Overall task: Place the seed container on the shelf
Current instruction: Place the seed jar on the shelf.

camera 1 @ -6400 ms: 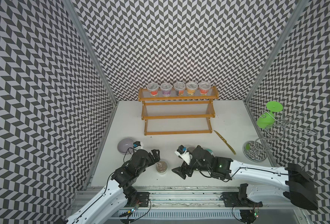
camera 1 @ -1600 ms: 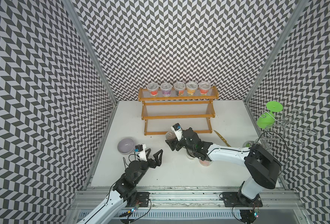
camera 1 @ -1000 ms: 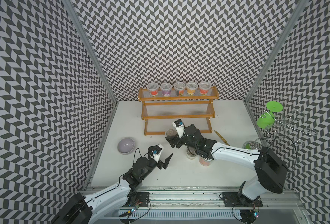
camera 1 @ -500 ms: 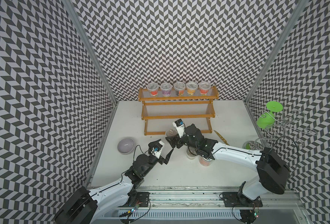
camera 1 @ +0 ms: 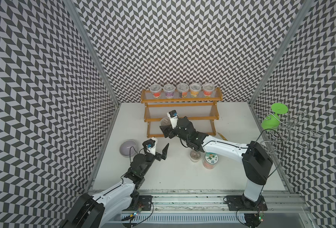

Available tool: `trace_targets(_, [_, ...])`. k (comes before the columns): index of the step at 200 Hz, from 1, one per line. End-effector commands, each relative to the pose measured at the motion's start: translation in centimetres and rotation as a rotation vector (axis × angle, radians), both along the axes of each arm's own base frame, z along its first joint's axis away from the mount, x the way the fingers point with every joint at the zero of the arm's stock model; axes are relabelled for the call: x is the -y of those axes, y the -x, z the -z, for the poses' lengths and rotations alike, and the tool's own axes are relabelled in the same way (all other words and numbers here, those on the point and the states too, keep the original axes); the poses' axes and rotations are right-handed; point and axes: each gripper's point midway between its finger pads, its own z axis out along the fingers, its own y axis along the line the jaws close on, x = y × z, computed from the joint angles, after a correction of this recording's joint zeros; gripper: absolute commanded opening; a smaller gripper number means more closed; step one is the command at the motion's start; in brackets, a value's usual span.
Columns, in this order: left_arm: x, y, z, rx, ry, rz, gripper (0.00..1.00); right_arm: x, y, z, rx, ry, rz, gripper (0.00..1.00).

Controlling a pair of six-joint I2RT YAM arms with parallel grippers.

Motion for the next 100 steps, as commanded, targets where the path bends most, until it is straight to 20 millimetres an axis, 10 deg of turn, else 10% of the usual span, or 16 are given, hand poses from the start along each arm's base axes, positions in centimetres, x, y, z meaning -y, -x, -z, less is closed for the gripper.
trace_targets(1, [0.0,-0.7,-1.8,0.035,0.054,0.014,1.0,-0.8,-1.7,-2.0,0.063,-0.021,0.035,0.86])
trace_targets(100, [-0.8,-4.6,-3.8,0.052,0.072,-0.025,1.0,-2.4,-6.0,-3.0,0.135,0.004,0.165,0.86])
